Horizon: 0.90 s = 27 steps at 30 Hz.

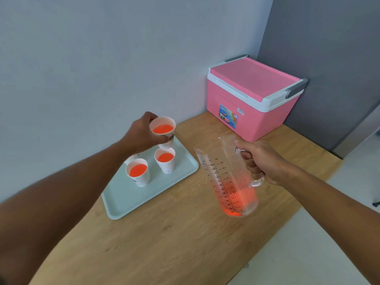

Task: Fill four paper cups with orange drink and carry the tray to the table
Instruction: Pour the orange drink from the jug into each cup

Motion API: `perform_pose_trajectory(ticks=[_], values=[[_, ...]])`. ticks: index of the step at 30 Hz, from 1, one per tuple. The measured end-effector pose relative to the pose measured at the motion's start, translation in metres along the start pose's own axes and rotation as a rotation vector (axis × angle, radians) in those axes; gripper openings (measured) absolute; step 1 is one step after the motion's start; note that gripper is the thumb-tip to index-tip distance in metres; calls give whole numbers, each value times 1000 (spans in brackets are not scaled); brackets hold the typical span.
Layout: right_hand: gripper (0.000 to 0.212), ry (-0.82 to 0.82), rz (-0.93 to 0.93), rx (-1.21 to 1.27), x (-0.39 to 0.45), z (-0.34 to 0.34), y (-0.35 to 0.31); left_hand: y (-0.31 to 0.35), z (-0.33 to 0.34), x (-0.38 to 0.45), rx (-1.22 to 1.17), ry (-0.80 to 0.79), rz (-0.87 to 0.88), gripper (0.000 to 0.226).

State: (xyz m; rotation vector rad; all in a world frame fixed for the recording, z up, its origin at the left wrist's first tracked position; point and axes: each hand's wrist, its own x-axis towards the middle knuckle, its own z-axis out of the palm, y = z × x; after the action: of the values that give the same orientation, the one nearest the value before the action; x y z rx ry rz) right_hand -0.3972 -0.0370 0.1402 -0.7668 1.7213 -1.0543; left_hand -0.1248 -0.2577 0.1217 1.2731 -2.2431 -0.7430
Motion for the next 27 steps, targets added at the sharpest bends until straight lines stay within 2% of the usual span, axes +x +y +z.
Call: perform_pose_trajectory(ticks=[10,19,27], values=[[56,-37,-66,-11,29,5,3,-65,12,51,158,-90,-167,78],[62,-40,-141,78,42,3,14,-98,31,64,223,-221,-230,74],[53,-48,-171,107,44,3,16,-110,36,65,229,-287,-242,79]])
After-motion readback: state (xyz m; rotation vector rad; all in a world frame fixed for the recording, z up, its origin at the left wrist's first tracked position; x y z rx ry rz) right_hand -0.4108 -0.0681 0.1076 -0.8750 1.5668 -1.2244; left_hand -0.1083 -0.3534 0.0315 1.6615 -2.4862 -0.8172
